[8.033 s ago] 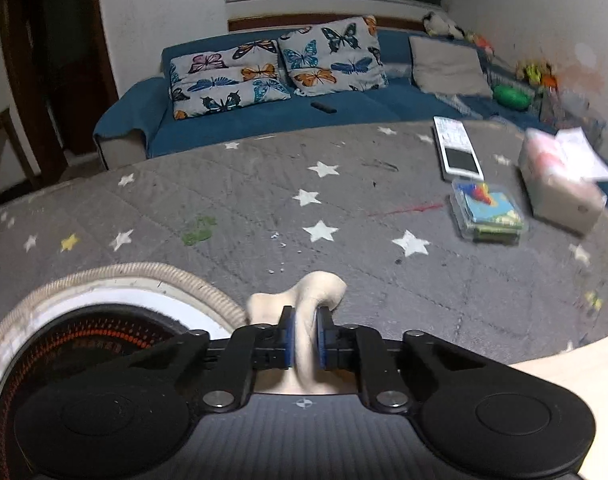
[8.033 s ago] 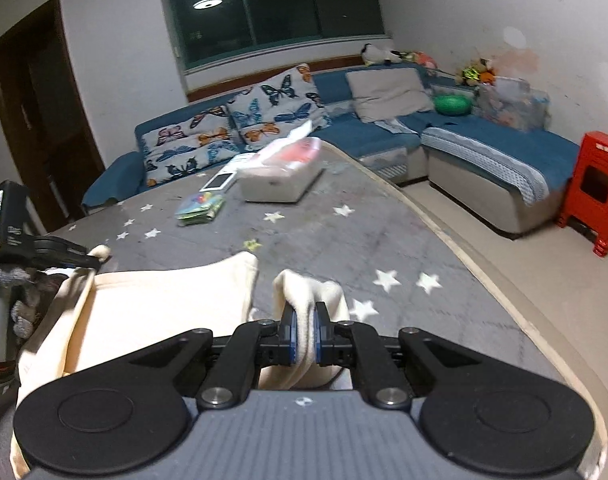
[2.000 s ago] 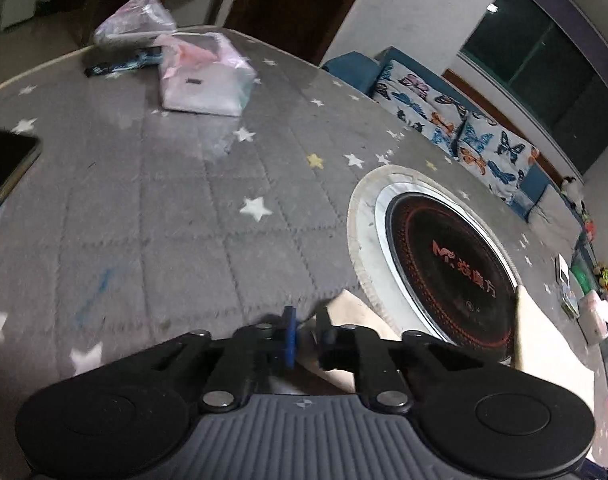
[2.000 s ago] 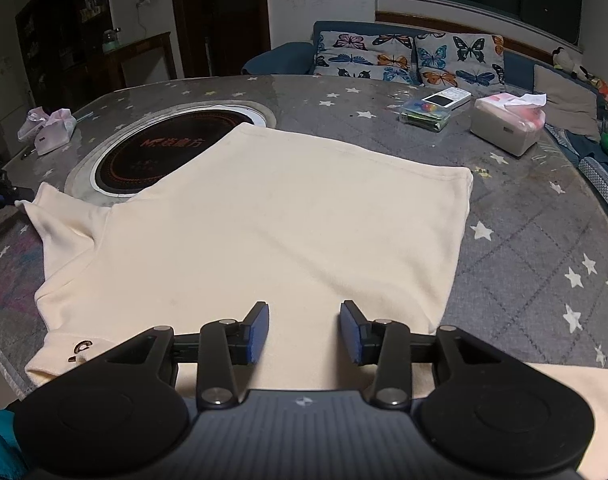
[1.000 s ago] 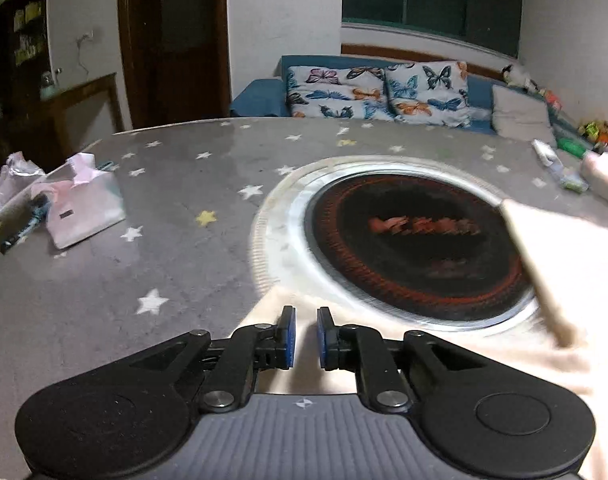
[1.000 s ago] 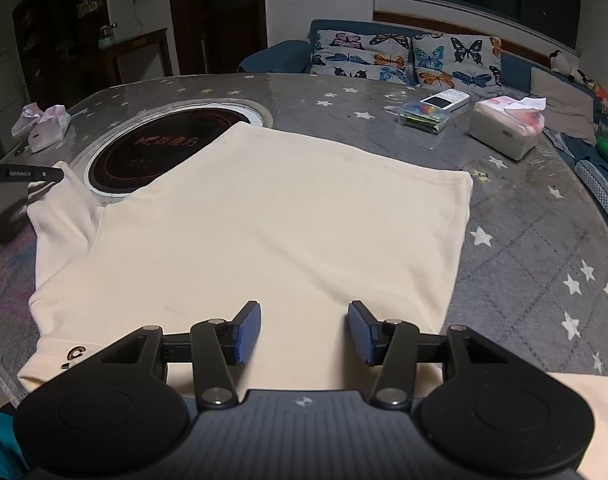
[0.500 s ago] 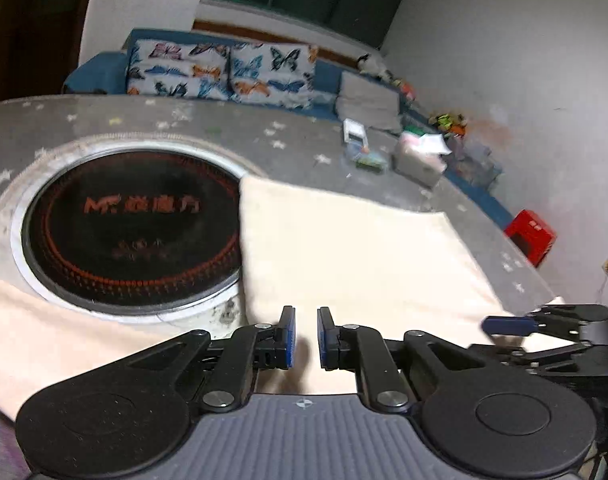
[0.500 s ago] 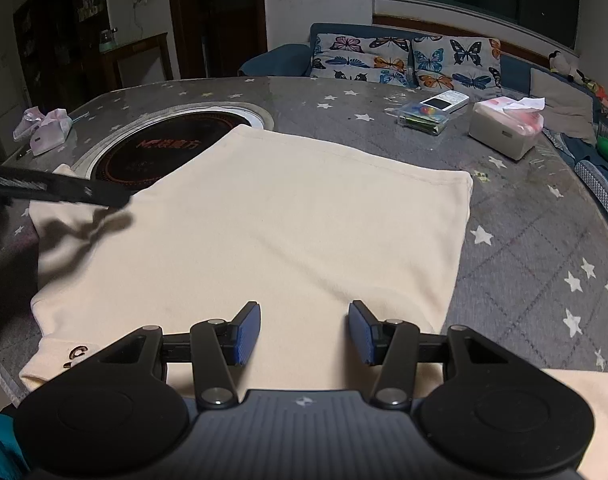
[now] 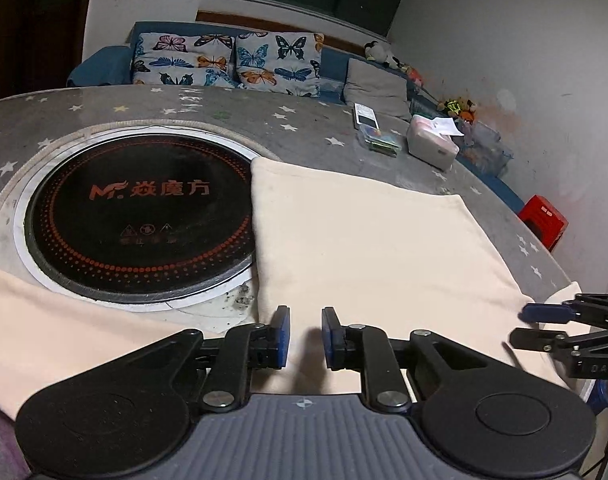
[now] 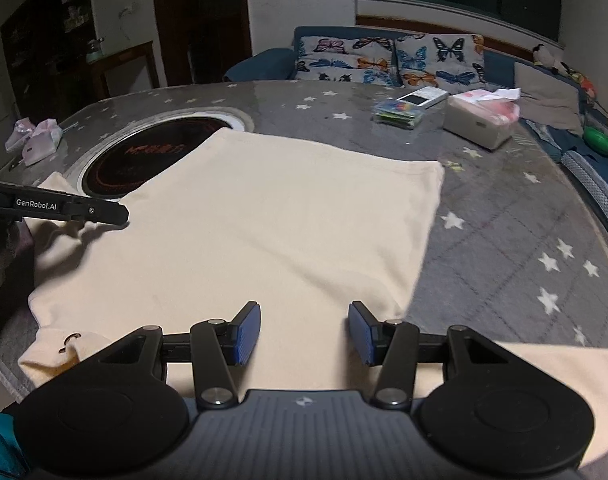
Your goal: Fold clothes
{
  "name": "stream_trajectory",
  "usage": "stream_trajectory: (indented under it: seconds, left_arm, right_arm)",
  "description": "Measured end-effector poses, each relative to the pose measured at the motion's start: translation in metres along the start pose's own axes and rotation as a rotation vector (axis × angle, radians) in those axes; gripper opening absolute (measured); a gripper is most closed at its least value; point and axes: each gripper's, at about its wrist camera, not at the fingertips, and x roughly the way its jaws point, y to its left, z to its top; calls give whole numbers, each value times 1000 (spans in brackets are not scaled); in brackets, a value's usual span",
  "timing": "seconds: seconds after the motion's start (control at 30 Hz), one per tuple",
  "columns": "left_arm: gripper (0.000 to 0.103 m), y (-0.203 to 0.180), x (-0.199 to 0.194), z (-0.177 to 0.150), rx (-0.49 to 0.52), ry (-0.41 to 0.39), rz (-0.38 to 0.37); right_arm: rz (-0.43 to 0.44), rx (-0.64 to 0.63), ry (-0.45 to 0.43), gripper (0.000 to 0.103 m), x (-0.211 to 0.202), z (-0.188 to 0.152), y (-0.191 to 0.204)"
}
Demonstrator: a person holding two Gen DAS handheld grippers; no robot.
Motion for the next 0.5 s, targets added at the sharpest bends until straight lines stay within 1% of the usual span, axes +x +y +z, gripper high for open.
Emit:
stream_trajectory:
  seconds: [0.03,0.07,0.13,0.33,0.47,0.5]
  left_arm:
    - [22,-2,-1,1,4,-1,3]
    - [28,-4,-1,1,6,-3,6]
    - [36,-11,-4,3,23,-15,5]
    - [46,-39,-10,1,92,-31,-34]
    - [54,-58,-12,-6,141,-25,-66]
    - [54,-64,-12,-10,165,-22,-73]
  right_arm:
    - [-2,5,-7,49,-5,-1,-1]
    - [-3,7,-12,49,-9,-3,-1]
    - [-2,-2,-11,49,-16,-7,1]
    - [-6,-36,16,49,-26,-22,5]
    - [-11,-29,14,49,-37,-31,6]
    - [-12,-33,14,49,-40,-33,7]
